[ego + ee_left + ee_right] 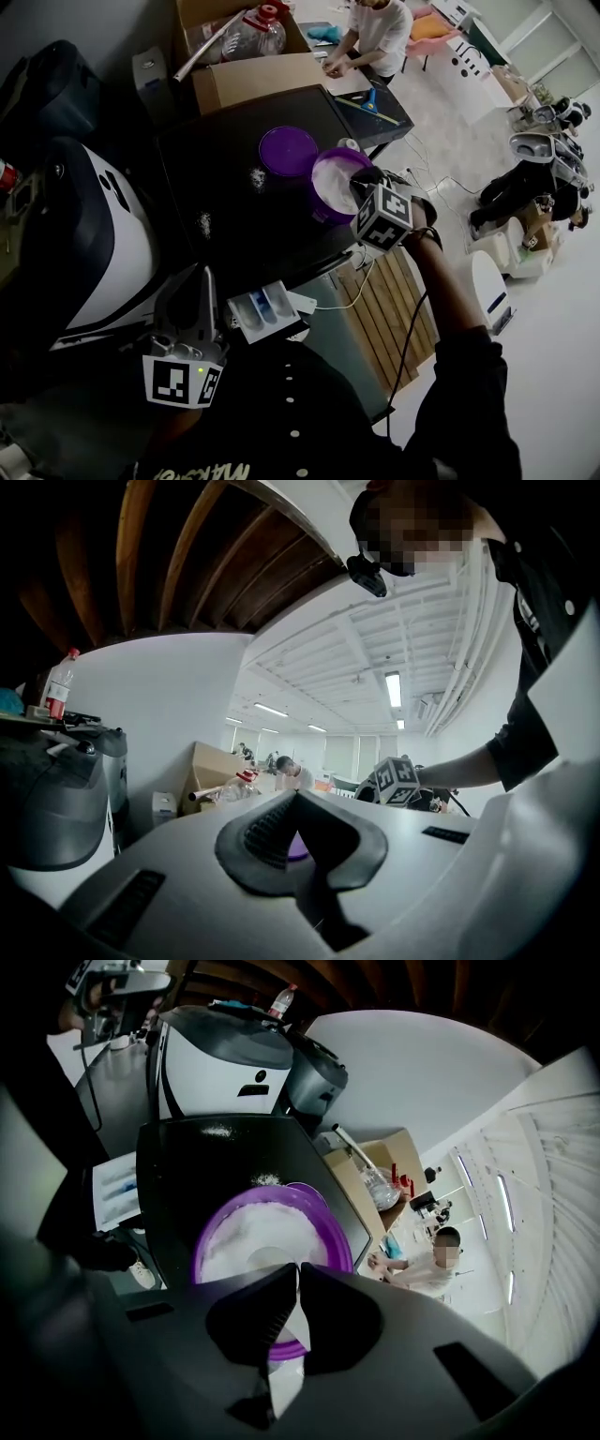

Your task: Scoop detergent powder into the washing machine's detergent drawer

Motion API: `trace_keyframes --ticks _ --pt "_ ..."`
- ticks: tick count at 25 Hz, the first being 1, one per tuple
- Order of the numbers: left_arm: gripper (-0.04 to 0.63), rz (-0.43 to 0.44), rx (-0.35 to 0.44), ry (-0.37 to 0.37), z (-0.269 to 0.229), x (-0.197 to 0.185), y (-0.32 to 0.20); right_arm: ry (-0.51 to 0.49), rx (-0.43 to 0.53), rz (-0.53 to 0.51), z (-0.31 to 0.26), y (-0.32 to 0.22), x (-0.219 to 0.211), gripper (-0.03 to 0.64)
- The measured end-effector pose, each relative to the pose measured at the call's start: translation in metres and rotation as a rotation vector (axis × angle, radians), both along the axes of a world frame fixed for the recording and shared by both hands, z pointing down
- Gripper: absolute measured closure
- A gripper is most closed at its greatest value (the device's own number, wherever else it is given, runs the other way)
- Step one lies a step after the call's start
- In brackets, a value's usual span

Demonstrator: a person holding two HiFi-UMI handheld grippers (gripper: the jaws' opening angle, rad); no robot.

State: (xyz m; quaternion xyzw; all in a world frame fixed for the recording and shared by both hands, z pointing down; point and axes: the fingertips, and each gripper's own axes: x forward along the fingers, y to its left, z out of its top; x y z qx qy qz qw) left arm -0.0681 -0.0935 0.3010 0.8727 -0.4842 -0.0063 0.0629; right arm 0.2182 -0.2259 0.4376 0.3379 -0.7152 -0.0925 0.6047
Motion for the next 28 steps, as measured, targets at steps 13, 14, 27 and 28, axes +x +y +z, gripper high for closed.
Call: trace_keyframes --ticks 13,14,27,28 --pt "0.591 0.019 0.002 -0.007 -0.001 0.008 -0.004 -0.24 0.043 0.088 -0.014 0.01 0.001 0.518" --pt "0.591 0.021 0.007 -0.007 -0.002 0.009 -0.004 -0.292 0.08 0.11 -0.025 0.012 0.0 0.56" --pt "0.591 0.046 0.089 0.001 -0.03 0.016 -0.01 -0.922 0.474 0.417 -0.129 0.098 0.01 0.588" --pt "0.591 0.047 0.095 0.001 -0.033 0.016 -0.01 -0.953 0.502 0.432 -0.135 0.105 0.011 0.588"
